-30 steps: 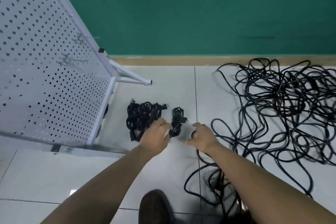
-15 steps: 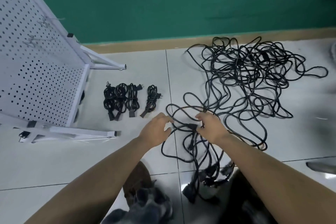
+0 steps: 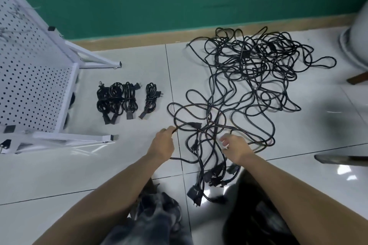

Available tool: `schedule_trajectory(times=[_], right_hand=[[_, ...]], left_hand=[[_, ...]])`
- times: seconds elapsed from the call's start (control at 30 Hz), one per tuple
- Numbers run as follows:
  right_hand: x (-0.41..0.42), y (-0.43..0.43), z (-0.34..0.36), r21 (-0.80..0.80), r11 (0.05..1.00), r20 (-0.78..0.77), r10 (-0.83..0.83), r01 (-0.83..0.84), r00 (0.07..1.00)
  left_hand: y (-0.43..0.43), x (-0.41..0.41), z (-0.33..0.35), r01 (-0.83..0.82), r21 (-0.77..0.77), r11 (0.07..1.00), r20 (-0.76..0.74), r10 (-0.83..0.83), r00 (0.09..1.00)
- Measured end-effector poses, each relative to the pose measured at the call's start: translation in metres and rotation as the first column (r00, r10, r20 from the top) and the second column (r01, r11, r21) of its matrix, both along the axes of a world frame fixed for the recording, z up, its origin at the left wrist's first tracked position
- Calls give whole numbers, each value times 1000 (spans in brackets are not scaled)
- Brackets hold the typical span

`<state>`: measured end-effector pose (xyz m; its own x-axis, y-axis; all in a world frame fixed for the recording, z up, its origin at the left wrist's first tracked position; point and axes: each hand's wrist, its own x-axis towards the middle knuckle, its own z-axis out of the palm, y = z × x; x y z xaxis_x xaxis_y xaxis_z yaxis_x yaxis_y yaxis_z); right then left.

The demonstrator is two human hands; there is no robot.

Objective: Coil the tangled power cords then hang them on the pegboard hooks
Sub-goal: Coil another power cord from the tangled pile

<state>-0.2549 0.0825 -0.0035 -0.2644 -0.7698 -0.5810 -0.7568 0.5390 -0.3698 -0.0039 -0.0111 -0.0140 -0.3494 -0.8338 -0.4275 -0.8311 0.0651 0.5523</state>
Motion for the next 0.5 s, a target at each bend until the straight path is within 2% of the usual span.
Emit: schedule_trajectory(times=[0.07,0.17,0.33,0.5], right_hand=[[3,0,-4,-4,1000,22,-12,12,1000],[1,3,-11,11,998,4,-68,68,998],[-18,26,-18,108,969,-140,-208,224,968],[-28,40,-30,82,960,-148,-255,269,956]], left_hand=[[-4,2,-2,-73,9,997,-47,73,996],[-8,3,-2,-123,9,992,-43,123,991],[-3,0,-5,-5,-100,995,-5,4,1000],[5,-17,-4,134,-336,932,-39,-156,987]])
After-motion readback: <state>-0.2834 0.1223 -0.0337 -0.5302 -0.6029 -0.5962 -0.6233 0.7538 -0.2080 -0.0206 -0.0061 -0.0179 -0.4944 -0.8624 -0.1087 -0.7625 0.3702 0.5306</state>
